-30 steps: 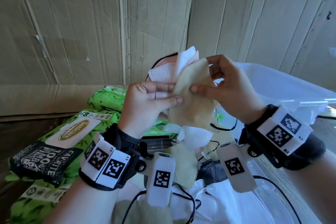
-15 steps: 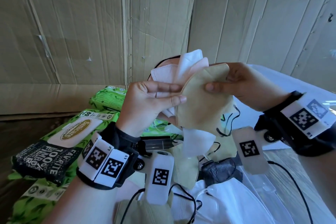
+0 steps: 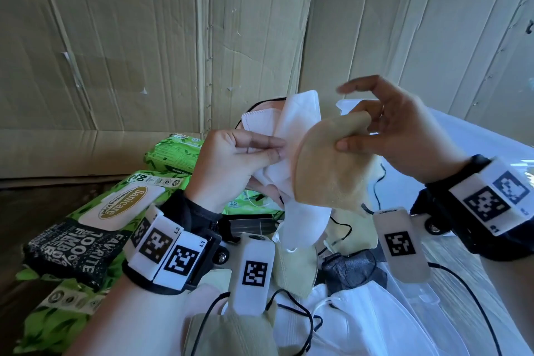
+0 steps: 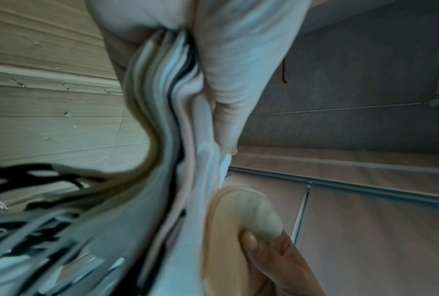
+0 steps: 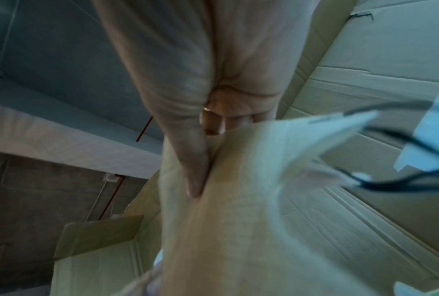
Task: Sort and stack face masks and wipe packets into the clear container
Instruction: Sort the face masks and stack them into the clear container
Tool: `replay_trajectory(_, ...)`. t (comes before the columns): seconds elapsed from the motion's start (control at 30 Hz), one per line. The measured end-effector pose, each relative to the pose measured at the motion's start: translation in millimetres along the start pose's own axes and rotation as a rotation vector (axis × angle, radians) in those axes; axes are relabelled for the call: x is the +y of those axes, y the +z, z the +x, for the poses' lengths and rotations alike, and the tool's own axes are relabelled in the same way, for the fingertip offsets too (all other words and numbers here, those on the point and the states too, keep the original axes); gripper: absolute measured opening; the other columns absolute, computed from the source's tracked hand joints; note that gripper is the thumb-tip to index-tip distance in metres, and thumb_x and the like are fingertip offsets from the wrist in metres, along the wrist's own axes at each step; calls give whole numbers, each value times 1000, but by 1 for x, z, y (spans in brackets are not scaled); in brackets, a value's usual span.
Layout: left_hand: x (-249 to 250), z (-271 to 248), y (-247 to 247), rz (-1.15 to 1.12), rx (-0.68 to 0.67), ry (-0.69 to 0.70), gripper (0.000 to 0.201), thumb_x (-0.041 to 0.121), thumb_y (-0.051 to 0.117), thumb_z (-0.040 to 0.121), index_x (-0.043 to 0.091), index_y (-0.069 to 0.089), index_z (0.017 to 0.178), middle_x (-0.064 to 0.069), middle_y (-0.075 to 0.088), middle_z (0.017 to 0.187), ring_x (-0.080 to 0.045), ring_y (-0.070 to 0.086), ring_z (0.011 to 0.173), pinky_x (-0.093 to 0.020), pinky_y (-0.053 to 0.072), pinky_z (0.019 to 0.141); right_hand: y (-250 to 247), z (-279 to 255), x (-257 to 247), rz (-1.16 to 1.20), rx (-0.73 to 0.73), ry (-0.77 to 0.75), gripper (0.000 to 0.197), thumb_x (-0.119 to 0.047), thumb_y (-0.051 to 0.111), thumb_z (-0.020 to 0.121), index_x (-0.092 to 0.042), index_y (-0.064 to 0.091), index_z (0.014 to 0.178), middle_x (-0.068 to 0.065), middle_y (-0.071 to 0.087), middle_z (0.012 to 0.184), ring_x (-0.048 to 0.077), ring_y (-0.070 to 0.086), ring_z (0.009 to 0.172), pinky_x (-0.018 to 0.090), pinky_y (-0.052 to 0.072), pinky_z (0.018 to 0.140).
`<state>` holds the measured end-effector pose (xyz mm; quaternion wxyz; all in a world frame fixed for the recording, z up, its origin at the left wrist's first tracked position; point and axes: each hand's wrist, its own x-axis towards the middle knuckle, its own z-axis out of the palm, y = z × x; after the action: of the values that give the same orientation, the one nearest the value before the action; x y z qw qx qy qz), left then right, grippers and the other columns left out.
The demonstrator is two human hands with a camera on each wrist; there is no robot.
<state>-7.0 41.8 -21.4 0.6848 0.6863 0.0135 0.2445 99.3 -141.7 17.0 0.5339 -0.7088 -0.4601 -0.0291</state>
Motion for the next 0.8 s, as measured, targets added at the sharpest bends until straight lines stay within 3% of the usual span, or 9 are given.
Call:
replay_trajectory(0.07,0,1,-2,-5,-4,-10,17,-9,67,76,8,69,74,0,67,54,-18,62,40,-22,48,34,-2,-3,-1,33,11,4,59,11,78,58,-24,61,102,-9,61,65,5,54,59,12,47,63)
replay_trajectory(0.17,0,2,-5,5,-41,-20,17,-10,67,75,7,68,75,-2,68,55,-21,63,41,-28,50,34,-2,-6,-5,-166,-16,-36,29,7,76,63,-19,69,75,-13,65,67,-5,56,62,6,42,62)
replay_trajectory(0.23,-2,3,-5,20,-70,-22,17,-10,68,72,7,69,75,-7,70,59,-28,64,45,-38,52,36,1,-6,-5,-213,-40,-44,29,6,70,66,-22,71,76,-8,62,76,-5,55,64,3,39,59)
replay_trajectory(0.33,-5,3,-3,53,-89,-25,17,-11,69,71,5,69,77,-9,69,58,-30,63,43,-41,53,37,4,-8,-1,-113,-90,-60,32,-4,64,66,-34,74,71,-4,64,85,-1,59,76,10,44,73)
replay_trajectory(0.47,-10,4,1,115,-92,-26,14,-11,69,73,1,69,80,-11,69,59,-28,62,40,-38,54,38,12,-11,8,-84,-151,-2,20,-2,68,70,-22,71,72,-13,69,74,2,62,74,16,49,74)
replay_trajectory(0.57,-13,5,2,154,-74,-27,14,-8,68,76,4,70,85,-9,71,63,-29,65,46,-42,55,43,16,-11,13,-125,-87,56,18,-5,69,69,-22,67,72,0,71,75,10,62,74,24,49,77)
replay_trajectory(0.67,-17,9,-2,174,-7,5,21,-6,66,79,11,70,91,-13,74,86,-27,70,57,-46,58,57,9,-10,11,-89,52,85,18,-3,66,67,-21,66,67,1,64,68,8,57,69,19,44,68)
replay_trajectory(0.73,-19,13,-5,186,31,27,25,-6,62,83,11,69,100,-10,72,96,-27,71,62,-41,60,65,1,-9,9,-39,177,104,11,-9,56,60,-16,64,62,7,59,68,13,53,69,27,40,66)
replay_trajectory(0.8,-20,15,-7,171,46,37,28,-6,58,87,9,65,109,0,70,93,-22,71,59,-27,59,63,-4,-7,8,-29,242,124,12,-10,52,56,-17,62,56,11,54,68,17,49,68,30,36,66)
